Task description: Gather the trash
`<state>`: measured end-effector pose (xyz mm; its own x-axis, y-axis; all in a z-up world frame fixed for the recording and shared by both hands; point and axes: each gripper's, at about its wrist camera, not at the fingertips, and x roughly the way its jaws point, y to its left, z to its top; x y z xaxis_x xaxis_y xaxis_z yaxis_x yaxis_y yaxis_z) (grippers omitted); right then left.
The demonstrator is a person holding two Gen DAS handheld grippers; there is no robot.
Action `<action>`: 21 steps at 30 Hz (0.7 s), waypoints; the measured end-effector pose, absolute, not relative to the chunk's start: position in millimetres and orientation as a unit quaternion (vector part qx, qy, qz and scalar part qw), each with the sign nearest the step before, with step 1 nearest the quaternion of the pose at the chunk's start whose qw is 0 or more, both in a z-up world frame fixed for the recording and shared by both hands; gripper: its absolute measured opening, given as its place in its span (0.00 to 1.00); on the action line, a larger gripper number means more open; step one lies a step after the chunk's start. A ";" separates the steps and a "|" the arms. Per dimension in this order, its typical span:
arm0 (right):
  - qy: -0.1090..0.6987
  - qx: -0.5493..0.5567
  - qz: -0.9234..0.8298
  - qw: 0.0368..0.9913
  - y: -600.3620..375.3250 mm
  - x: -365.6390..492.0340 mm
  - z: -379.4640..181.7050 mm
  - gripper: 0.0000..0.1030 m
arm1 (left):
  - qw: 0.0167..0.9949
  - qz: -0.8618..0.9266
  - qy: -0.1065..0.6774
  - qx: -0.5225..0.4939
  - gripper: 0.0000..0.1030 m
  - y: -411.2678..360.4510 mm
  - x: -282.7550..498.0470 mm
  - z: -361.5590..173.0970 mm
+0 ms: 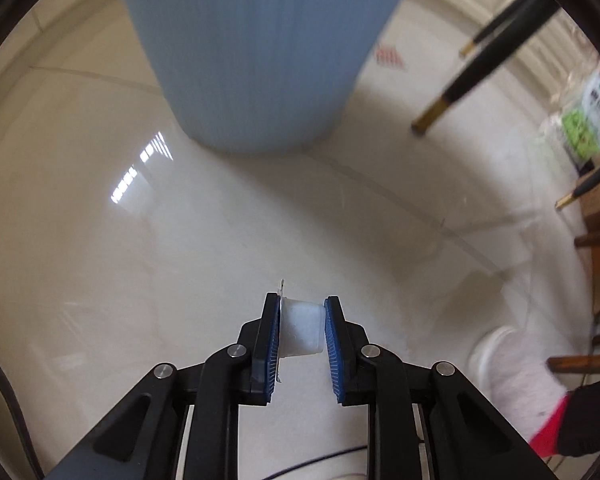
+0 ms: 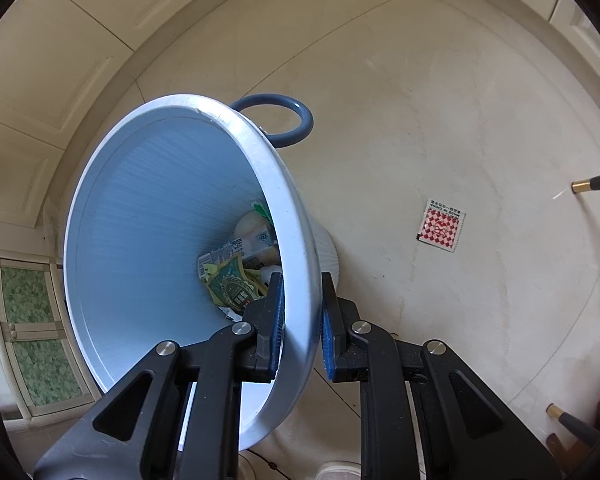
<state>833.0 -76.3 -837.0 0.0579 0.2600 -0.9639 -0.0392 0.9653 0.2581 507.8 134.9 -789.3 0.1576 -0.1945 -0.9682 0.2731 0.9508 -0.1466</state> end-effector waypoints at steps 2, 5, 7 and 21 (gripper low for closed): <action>0.679 0.095 0.105 0.720 -79.8 834.2 -838.9 0.16 | 0.779 -0.148 0.609 0.027 0.17 130.9 509.1 -762.9; 0.681 0.107 0.103 0.717 -85.5 835.5 -844.9 0.16 | 0.805 -0.132 0.578 0.008 0.17 130.3 513.4 -719.6; 0.686 0.128 0.109 0.708 -88.7 835.4 -851.6 0.16 | 0.830 -0.128 0.543 -0.001 0.17 120.6 520.4 -690.9; 0.696 0.111 0.157 0.692 -40.3 822.3 -861.8 0.19 | 0.865 -0.129 0.484 -0.040 0.17 99.8 643.8 -614.1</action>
